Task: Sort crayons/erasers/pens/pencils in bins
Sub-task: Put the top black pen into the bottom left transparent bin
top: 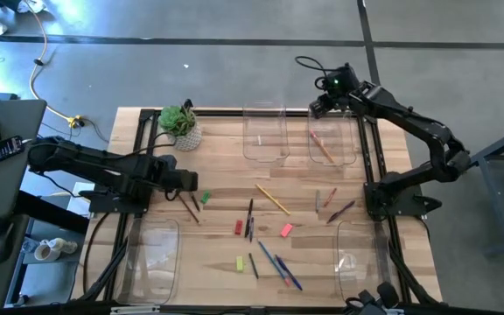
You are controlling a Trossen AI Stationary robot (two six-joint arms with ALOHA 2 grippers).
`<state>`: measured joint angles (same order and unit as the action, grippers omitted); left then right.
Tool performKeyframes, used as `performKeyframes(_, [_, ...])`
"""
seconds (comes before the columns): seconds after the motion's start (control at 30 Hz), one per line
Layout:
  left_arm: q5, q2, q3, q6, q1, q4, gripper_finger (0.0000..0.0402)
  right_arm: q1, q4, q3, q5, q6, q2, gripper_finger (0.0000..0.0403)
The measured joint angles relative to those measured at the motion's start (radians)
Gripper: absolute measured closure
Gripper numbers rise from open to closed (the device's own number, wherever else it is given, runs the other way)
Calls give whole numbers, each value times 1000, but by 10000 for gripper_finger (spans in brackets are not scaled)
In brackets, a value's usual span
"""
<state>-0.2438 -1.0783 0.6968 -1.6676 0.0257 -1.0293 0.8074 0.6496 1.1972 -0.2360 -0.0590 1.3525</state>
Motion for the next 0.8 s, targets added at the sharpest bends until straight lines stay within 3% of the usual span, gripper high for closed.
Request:
performKeyframes(0.3, [1, -111, 0, -146, 23, 14, 277, 20, 13, 0, 0, 18, 0, 313])
performKeyframes(0.5, [24, -166, 0, -76, 97, 110, 250, 38, 13, 0, 0, 19, 0, 313])
performKeyframes(0.8, [53, -236, 0, -23, 181, 146, 255, 44, 17, 0, 0, 21, 0, 313])
